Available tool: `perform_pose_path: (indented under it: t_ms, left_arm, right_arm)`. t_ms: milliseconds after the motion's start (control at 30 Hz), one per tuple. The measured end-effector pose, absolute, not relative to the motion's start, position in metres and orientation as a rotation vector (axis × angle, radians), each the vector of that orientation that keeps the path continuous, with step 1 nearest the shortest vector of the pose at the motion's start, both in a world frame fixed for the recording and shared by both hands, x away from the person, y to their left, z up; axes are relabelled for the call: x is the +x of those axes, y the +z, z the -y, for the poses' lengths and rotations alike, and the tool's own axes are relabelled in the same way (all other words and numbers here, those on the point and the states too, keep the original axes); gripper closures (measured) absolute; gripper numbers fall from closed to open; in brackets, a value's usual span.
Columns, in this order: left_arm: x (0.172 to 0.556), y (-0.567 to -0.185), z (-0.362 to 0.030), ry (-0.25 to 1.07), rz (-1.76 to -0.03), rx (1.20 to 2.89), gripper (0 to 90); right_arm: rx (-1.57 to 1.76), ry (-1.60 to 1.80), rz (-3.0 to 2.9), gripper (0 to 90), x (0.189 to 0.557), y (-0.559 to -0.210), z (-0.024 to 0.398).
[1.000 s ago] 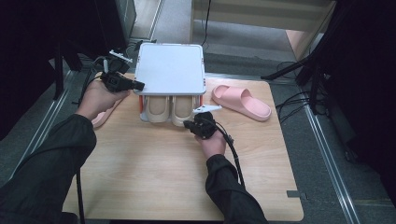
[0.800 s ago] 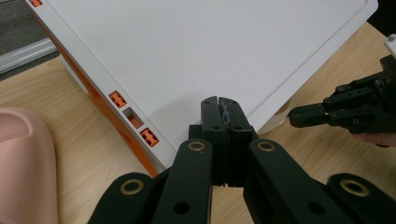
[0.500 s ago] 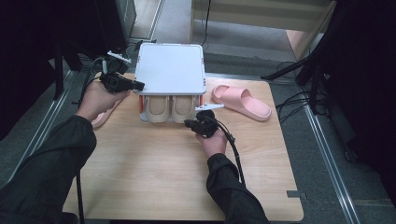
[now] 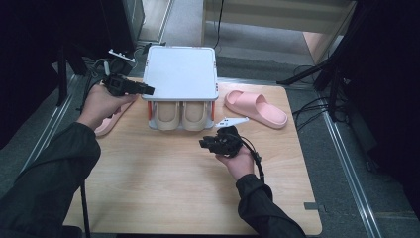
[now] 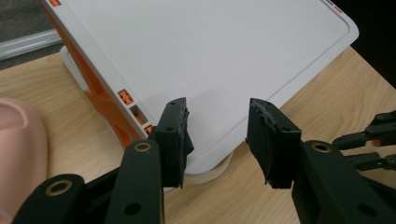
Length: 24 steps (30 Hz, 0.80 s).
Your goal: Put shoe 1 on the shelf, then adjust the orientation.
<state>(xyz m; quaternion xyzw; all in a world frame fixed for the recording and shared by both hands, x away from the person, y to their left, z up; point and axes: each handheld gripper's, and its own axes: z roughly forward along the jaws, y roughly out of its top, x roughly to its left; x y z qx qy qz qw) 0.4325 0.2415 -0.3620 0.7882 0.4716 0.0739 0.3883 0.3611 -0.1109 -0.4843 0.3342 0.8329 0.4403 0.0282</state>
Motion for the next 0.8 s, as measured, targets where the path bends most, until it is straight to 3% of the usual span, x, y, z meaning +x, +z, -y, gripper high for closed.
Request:
perform_pose_path:
  t_ms: [367,800]
  left_arm:
    - [0.416,-0.349,-0.271,0.232,-1.219,1.98,51.9]
    - [0.399,-0.363,-0.31,0.275,-1.282,1.966,52.5]
  right_arm:
    - [0.978,1.437,-2.568,60.8,0.337,-0.473,0.14]
    - [1.002,1.426,-2.559,60.1,0.328,-0.475,0.163]
